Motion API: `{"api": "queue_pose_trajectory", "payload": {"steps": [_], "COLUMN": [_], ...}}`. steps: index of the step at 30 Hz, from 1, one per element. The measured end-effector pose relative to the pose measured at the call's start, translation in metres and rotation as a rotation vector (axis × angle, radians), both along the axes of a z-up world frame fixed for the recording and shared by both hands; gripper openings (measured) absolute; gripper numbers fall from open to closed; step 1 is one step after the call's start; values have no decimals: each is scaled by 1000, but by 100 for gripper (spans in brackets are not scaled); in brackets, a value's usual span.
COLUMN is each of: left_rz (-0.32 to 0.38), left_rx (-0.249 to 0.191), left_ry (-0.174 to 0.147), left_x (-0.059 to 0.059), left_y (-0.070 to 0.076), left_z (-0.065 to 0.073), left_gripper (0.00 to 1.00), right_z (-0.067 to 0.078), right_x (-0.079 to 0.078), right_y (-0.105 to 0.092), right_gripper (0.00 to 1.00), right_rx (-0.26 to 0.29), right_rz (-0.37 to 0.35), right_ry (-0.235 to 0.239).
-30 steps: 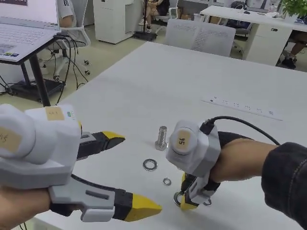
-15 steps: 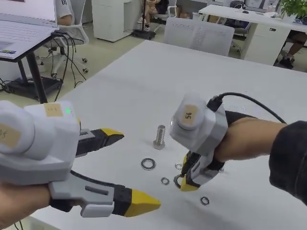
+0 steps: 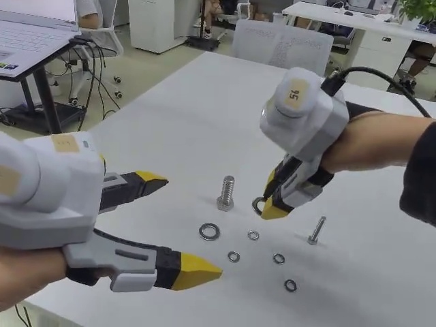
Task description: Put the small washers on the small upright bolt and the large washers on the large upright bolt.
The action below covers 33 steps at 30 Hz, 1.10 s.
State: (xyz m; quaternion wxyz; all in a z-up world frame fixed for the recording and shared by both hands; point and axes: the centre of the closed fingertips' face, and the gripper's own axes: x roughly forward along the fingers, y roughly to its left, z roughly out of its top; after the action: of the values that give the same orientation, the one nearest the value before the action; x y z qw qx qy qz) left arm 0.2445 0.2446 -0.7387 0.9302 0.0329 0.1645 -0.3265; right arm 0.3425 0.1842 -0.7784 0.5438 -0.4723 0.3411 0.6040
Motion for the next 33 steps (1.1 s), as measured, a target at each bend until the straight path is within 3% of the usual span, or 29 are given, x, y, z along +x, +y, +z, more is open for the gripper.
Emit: {"api": "queue_pose_trajectory", "payload": {"steps": [6,15,20,33], "left_rz": [34,106,146,180], "left_rx": [-2,1,2,19], "left_ry": [-10,-7,-4,10], "left_x": [4,9,11,14], "left_y": [6,18,25,36], "left_z": [1,-2,-4,-12], "left_gripper": [91,90,90,89], "right_z": [13,18,15,1], "right_x": [11,26,35,51], "right_y": [15,44,58,68], "right_gripper": [23,23,23,23], "right_rx": [22,22,25,-4], "right_rz": [12,44,54,72], "right_ry": [-25,-46,-34,-22]}}
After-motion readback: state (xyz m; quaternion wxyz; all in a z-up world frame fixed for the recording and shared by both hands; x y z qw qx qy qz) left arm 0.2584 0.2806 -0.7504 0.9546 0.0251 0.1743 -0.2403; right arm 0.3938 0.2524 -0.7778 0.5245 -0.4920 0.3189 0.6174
